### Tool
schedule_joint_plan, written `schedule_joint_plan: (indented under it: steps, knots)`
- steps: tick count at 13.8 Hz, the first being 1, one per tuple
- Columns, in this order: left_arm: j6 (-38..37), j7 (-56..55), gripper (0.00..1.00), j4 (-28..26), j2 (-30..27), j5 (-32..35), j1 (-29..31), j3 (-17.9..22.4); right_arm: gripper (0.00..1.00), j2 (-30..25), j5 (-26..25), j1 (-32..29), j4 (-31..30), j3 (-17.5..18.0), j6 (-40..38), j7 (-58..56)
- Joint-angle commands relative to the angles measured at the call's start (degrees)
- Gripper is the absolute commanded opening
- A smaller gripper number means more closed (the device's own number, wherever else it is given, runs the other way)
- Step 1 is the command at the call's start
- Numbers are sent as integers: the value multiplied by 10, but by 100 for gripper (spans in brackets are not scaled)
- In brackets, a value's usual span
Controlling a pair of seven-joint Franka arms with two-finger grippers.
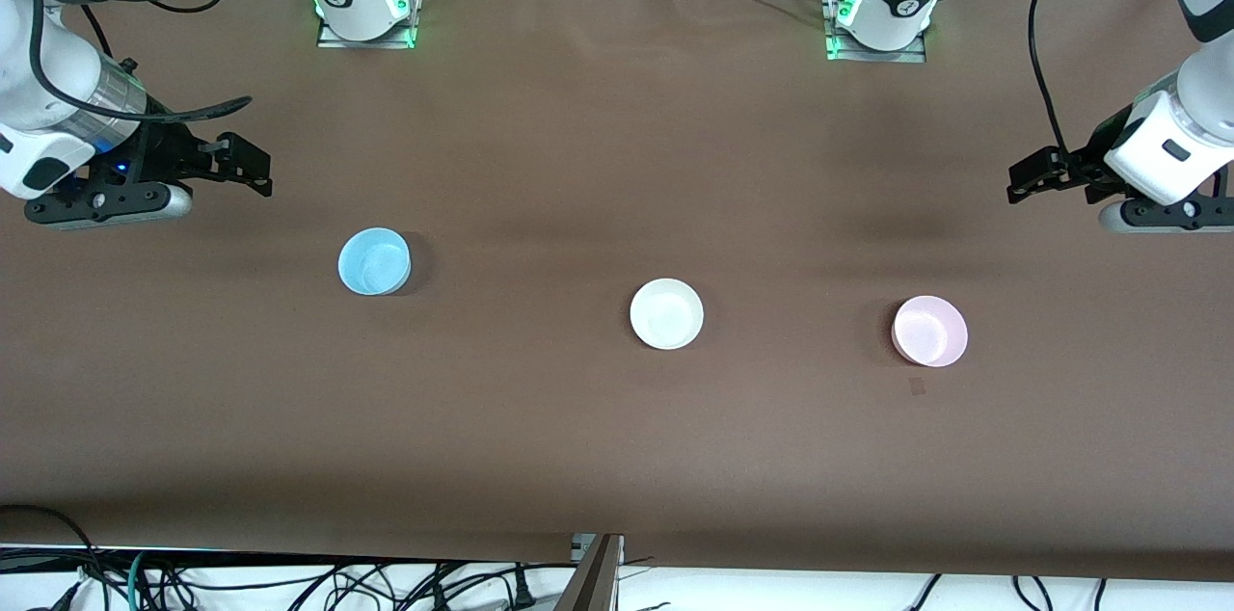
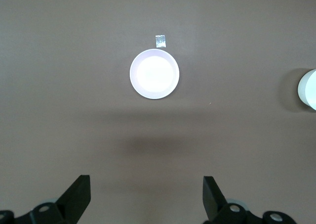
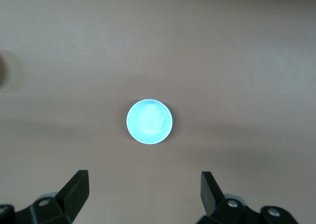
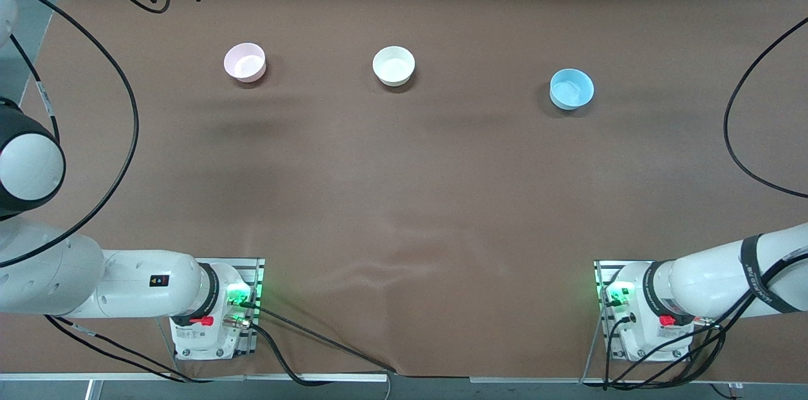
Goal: Stack pink and blue bowls on white bowl
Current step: 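Reach the left gripper down to the pink bowl rim and grasp it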
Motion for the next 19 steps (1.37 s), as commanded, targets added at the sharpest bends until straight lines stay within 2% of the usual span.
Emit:
schedule_joint_plan:
  steps: [1,3,6,11,15,19]
  knots:
    - [-9,10,100,18,25,12,1,-2,100,3,-5,2,13,0,-3,-4]
    - [2,19,100,20,36,11,2,-1,100,3,-5,2,13,0,-3,-6]
    - [66,53,100,51,99,49,6,2,100,4,-5,2,13,0,-3,-6]
    - [184,53,100,72,203,46,23,3,100,4,-4,2,13,0,-3,-5]
    - [198,56,100,72,280,45,23,2,100,4,-4,2,13,0,-3,-5]
    - [237,129,100,66,329,44,29,1,100,4,-5,2,13,0,-3,-5]
